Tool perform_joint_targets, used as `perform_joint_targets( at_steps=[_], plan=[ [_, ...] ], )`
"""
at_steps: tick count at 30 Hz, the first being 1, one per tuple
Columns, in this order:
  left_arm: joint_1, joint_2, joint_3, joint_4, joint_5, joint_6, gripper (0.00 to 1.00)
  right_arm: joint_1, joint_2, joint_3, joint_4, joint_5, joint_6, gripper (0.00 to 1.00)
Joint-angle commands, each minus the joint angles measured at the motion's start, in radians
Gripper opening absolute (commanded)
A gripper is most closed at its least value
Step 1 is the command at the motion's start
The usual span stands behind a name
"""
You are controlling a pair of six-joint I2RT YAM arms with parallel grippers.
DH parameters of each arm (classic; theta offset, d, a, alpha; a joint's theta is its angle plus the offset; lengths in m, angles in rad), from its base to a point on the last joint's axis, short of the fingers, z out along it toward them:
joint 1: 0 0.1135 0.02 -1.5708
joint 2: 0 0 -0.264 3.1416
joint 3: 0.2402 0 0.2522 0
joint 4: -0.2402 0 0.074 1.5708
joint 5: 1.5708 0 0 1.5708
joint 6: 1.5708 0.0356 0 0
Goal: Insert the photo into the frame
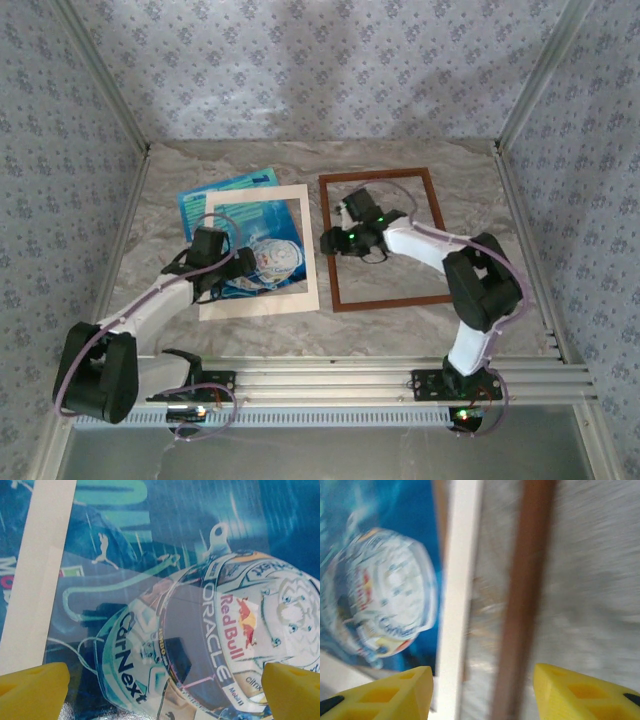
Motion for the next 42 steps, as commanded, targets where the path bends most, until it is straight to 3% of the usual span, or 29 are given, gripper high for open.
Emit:
perform_joint_targets(
  at_steps=[1, 8, 15, 34, 42],
  plan=[
    [0.006, 0.010, -0.016, 0.035, 0.031, -0.025, 0.99, 0.064, 0.061, 0.029, 0.083, -0.079, 0.134, 0.56],
    [0.006, 0.032, -0.055, 0.084, 0.042, -0.033, 0.99, 0.185, 0.172, 0.103, 0.125, -0.108, 0.202, 0.55],
    [0.006, 0.102, -0.078, 0.144, 0.088, -0.049, 0.99, 0.242, 0.229, 0.153, 0.116, -0.100, 0.209, 0.52],
    [0.006, 0.151, -0.088, 0.175, 0.103, -0.061, 0.99, 0.264, 0.247, 0.211, -0.067, 0.070, 0.107, 0.52],
    [0.006, 0.164, -0.082, 0.183, 0.108, -0.065, 0.98, 0.290, 0.295, 0.245, -0.070, 0.026, 0.105, 0.53]
  ],
)
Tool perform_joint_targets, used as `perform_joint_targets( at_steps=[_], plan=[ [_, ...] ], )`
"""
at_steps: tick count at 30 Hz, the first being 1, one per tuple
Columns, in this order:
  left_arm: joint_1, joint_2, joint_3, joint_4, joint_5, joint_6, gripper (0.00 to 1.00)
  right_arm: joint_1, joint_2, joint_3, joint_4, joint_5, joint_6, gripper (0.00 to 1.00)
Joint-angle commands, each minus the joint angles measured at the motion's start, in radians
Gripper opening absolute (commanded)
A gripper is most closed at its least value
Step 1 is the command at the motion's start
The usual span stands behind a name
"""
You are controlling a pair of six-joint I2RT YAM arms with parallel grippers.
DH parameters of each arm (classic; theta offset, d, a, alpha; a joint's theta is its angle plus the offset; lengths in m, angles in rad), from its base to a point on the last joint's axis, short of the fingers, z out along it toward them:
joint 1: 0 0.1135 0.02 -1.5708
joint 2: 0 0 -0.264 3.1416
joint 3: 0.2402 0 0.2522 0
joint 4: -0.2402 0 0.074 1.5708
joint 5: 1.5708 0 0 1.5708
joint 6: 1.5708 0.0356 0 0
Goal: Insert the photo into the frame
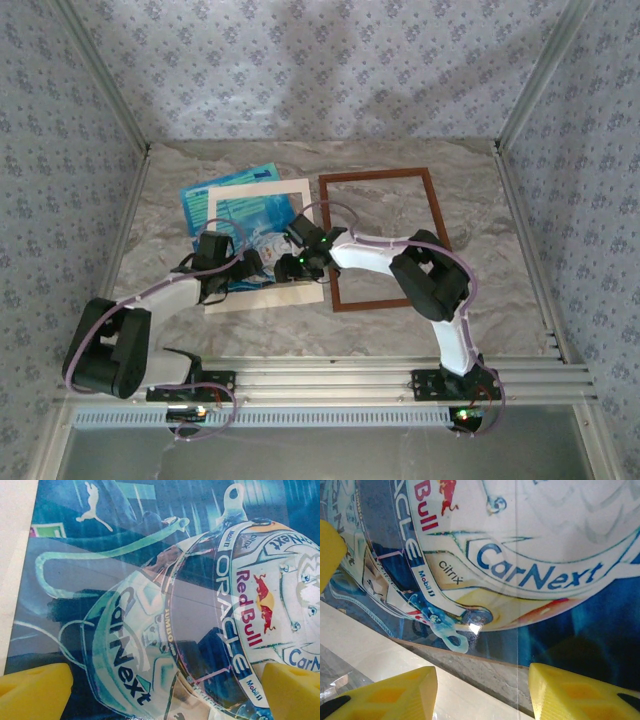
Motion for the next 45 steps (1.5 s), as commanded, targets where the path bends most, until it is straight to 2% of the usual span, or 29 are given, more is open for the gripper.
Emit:
perform_joint_targets(
  at_steps=[1, 10, 19, 27, 40, 45],
  plan=[
    [0.002, 0.037, -0.016, -0.029, 0.039, -0.020, 0.99, 0.023, 0.048, 0.033, -0.029, -0.015, -0.018, 0.52],
    [0.002, 0.057, -0.020, -0.014, 0.050, -0.029, 0.98, 0.009, 0.023, -0.013, 0.085, -0.106, 0.002, 0.53],
    [0.002, 0.055, -0.025, -0.013, 0.051, -0.034, 0.99, -0.045, -0.056, -0.128, 0.322, -0.213, 0.084, 0.52],
    [0.002, 0.054, -0.030, -0.011, 0.051, -0.036, 0.98, -0.066, -0.061, -0.215, 0.519, -0.287, 0.170, 0.52],
    [0.002, 0.055, -0.034, -0.005, 0.051, -0.040, 0.98, -0.071, -0.084, -0.261, 0.647, -0.318, 0.196, 0.48],
    [0.002, 0.057, -0.036, -0.003, 0.051, -0.039, 0.99, -0.072, -0.060, -0.245, 0.622, -0.319, 0.201, 0.45]
  ],
)
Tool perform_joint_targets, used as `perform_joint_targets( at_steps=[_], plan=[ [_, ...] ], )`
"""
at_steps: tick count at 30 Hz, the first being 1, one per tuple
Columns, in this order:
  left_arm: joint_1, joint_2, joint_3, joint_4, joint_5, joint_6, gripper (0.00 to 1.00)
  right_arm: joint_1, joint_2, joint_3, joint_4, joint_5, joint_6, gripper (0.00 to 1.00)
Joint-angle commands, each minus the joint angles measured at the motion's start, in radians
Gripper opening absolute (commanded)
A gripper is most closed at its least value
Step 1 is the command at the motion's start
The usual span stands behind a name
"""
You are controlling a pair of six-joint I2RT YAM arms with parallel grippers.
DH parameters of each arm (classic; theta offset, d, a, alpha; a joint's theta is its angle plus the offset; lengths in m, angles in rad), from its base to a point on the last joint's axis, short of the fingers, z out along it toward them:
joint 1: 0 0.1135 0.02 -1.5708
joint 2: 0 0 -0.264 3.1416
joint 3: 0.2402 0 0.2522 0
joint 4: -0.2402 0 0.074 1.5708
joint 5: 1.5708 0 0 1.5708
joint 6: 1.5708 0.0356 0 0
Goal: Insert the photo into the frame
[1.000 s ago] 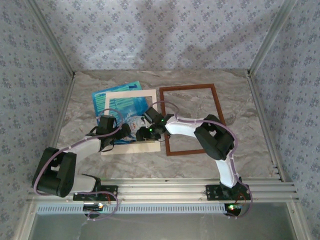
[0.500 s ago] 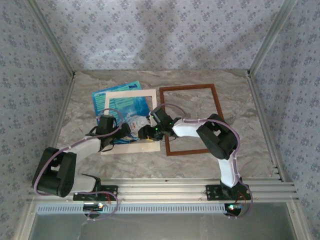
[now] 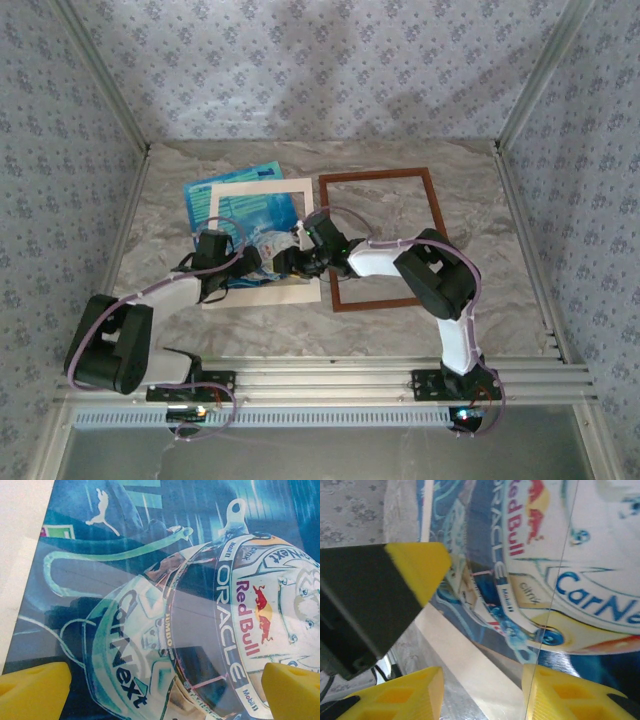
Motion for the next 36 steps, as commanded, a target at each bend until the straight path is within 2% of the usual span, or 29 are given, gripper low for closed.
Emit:
perform_joint_targets(
  at_steps=[1, 6, 10, 18, 24, 29, 36],
  plan=[
    [-0.007, 0.033, -0.034, -0.059, 0.065, -0.031, 0.99, 0.007, -0.003, 0.022, 0.011, -0.028, 0.016, 0.45],
    [-0.007, 0.027, -0.037, -0.061, 0.062, -0.030, 0.99, 0.010, 0.015, 0.049, -0.055, -0.002, 0.011, 0.42],
    [-0.007, 0.024, -0.036, -0.064, 0.061, -0.028, 0.99, 0.008, 0.020, 0.073, -0.146, 0.038, -0.016, 0.34],
    [-0.007, -0.029, 0.029, -0.136, 0.021, 0.007, 0.99, 0.003, 0.065, 0.214, -0.324, 0.090, -0.061, 0.01],
    [-0.005, -0.099, 0.127, -0.224, -0.028, 0.035, 0.99, -0.010, 0.037, 0.225, -0.360, 0.094, -0.081, 0.00],
    [-0.004, -0.101, 0.220, -0.297, -0.026, 0.037, 0.98, -0.031, -0.024, 0.221, -0.416, 0.085, -0.138, 0.00],
    [-0.005, -0.133, 0.319, -0.352, 0.009, -0.024, 0.99, -0.081, -0.140, 0.196, -0.603, 0.083, -0.276, 0.00]
  ],
)
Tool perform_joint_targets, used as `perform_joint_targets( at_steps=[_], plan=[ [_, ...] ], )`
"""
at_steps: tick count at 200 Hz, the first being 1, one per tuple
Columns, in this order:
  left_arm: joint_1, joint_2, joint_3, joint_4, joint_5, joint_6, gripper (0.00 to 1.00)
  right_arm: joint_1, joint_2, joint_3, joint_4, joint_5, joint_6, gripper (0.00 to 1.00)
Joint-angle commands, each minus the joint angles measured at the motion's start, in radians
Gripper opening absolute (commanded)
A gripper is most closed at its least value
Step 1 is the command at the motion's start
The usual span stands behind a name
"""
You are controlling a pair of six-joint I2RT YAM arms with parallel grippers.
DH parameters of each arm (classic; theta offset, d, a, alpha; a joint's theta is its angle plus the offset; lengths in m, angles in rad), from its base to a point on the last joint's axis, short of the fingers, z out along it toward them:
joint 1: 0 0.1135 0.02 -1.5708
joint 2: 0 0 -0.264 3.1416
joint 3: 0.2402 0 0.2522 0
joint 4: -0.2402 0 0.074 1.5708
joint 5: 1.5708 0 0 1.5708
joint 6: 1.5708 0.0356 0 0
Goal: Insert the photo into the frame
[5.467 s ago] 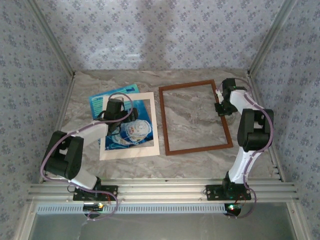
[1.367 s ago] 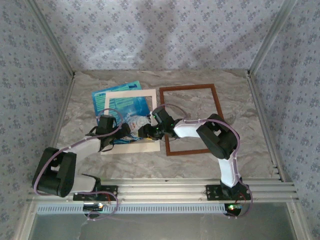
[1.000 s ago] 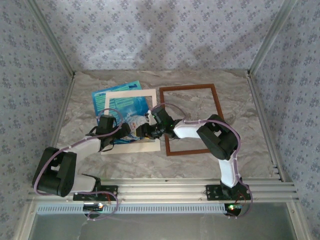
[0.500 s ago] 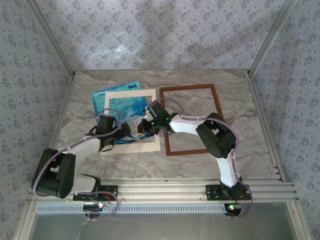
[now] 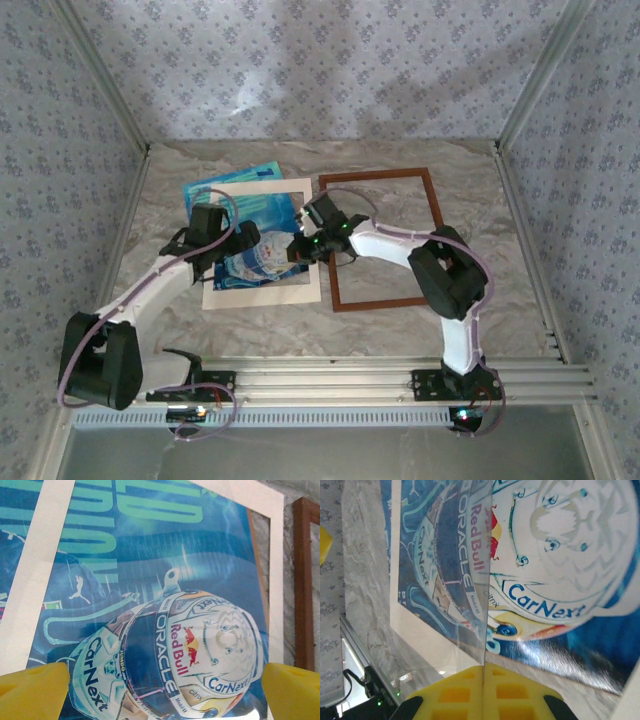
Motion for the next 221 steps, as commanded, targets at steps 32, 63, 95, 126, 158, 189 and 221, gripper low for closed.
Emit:
perform_joint_targets(
  at_steps=[32, 63, 95, 126, 158, 189, 221],
  plan=[
    [-0.005, -0.052, 0.087, -0.048, 0.084, -0.098, 0.98, -0.080, -0.200, -0.077, -0.213, 0.077, -0.178, 0.00],
    [-0.009, -0.038, 0.075, -0.010, 0.124, -0.145, 0.99, -0.129, -0.250, -0.099, -0.259, 0.132, -0.246, 0.00],
    [-0.029, -0.066, 0.038, 0.011, 0.142, -0.171, 0.98, -0.183, -0.294, -0.112, -0.309, 0.172, -0.271, 0.00],
    [-0.053, -0.096, 0.011, 0.004, 0.143, -0.164, 0.99, -0.240, -0.364, -0.191, -0.321, 0.204, -0.272, 0.00],
    [-0.080, -0.091, 0.005, 0.016, 0.150, -0.162, 0.99, -0.310, -0.428, -0.245, -0.359, 0.230, -0.298, 0.00],
    [-0.118, -0.059, 0.008, 0.058, 0.149, -0.164, 0.99, -0.385, -0.480, -0.277, -0.396, 0.255, -0.334, 0.00],
    [-0.142, 0.005, 0.021, 0.120, 0.169, -0.152, 0.99, -0.451, -0.527, -0.319, -0.397, 0.263, -0.368, 0.00]
  ],
)
